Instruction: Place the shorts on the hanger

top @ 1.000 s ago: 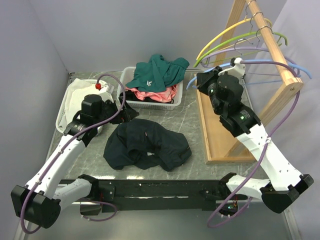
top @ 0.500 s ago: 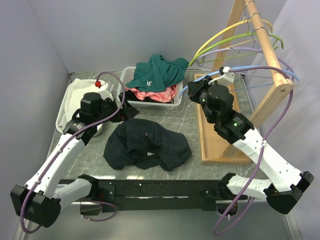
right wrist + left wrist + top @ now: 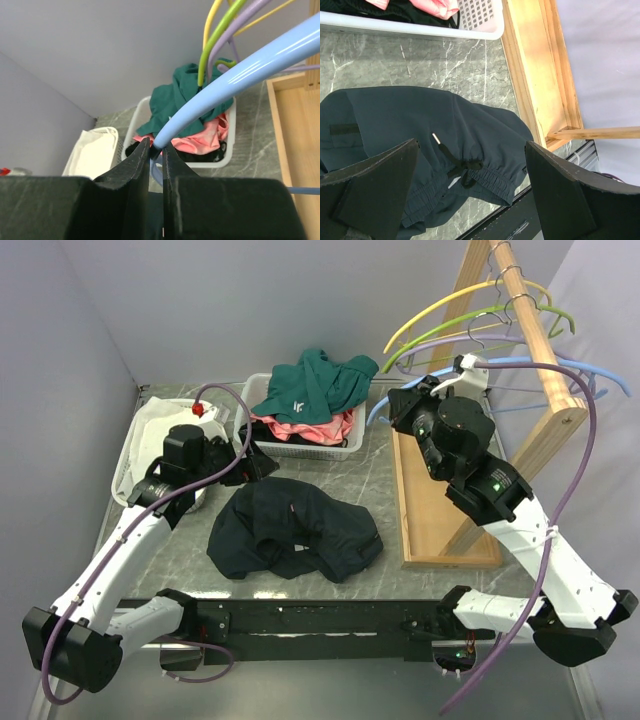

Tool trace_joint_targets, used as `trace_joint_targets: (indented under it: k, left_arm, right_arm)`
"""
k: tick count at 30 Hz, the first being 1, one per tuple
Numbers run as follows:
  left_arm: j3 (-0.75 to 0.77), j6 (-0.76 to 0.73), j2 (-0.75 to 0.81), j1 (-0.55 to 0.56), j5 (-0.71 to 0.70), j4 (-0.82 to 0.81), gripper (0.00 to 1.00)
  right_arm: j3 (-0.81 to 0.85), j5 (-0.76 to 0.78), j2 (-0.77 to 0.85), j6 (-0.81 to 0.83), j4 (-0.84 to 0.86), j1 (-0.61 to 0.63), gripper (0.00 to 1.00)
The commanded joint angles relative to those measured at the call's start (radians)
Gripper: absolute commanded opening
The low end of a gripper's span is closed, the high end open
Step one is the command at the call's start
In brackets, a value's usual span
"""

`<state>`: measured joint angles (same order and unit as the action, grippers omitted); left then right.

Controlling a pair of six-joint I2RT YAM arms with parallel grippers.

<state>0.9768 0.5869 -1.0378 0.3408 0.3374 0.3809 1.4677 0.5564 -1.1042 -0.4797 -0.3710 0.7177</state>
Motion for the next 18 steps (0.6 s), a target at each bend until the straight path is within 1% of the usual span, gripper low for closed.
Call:
trace_joint_targets:
  k: [1,4,11,13,18]
  left_arm:
    - [0.031,-0.016,0.018,-0.005,0.015,-0.022,0.93]
    - [0.031,-0.019,0.015,-0.006,0.014,-0.02,0.93]
    - [0.03,-0.021,0.005,-0.005,0.02,-0.027,0.93]
    - [0.03,-0.019,0.001,-0.005,0.023,-0.028,0.93]
    - [0.03,-0.021,-0.005,-0.005,0.017,-0.024,0.93]
  right_arm:
    - [0.043,0.056,-0.003,0.092,-0.005,0.0,0.0]
    - [0.049,0.071,-0.002,0.098,-0.022,0.003,0.0]
    - [0.077,0.19,0.012,0.168,-0.025,0.023,0.0]
    - [0.079,0.189,0.023,0.181,-0.02,0.023,0.0]
    - [0.072,0.11,0.075,0.17,-0.009,0.023,0.0]
